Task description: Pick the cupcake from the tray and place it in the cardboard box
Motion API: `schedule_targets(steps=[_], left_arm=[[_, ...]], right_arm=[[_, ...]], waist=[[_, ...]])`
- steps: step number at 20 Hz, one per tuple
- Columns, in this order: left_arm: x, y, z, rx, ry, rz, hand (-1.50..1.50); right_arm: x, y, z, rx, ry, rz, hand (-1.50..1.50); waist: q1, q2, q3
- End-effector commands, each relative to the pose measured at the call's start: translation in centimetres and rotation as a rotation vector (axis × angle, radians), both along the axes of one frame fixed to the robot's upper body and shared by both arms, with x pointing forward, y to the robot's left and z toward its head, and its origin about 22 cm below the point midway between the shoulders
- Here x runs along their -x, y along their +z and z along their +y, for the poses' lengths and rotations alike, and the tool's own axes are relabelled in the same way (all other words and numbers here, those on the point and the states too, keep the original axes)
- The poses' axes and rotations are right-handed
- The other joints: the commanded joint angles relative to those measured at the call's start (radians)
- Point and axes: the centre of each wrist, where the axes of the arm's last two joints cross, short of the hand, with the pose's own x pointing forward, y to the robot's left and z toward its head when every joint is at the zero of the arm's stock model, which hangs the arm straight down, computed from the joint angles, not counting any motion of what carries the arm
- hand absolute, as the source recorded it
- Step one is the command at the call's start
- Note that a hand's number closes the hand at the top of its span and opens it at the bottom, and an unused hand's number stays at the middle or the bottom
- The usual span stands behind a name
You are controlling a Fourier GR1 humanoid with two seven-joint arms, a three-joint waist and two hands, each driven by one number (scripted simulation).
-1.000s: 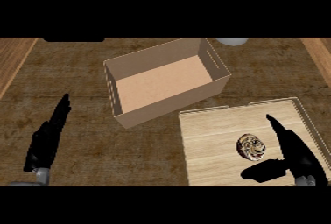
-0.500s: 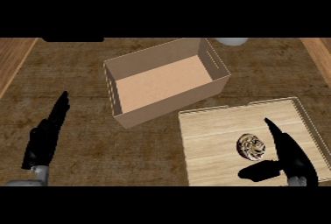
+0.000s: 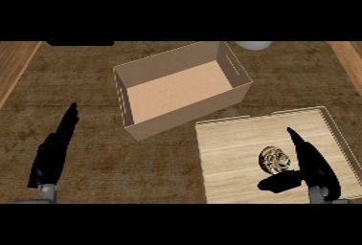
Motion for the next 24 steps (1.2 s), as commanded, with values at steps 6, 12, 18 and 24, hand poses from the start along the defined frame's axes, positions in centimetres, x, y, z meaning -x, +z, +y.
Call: schedule_targets(steps=[6,12,18,24], left_arm=[[-0.7,1.5,-0.7,0.01,0.006,-0.011,0.0],[1.9,-1.2,0.2,-0.001,0.002,-0.008,0.0],[0.3,-0.7,-0.3,-0.012,-0.01,0.011,0.0],[-0.7,0.2,-1.6,0.006,-0.088,-0.01,0.0]], right_arm=[[0.5,-2.4,0.3,-0.002,0.026,0.057,-1.5],[0.6,-1.8,1.3,-0.038,0.017,0.019,1.5],[-0.1,-2.6,0.3,0.213,-0.003,-0.052,1.5],[-4.9,2.3,1.7,0.317,0.523,-0.269,1.5]], waist=[[-0.001,0.0,0.0],[-0.001,0.0,0.0],[-0.002,0.0,0.0],[0.122,0.026,0.003]])
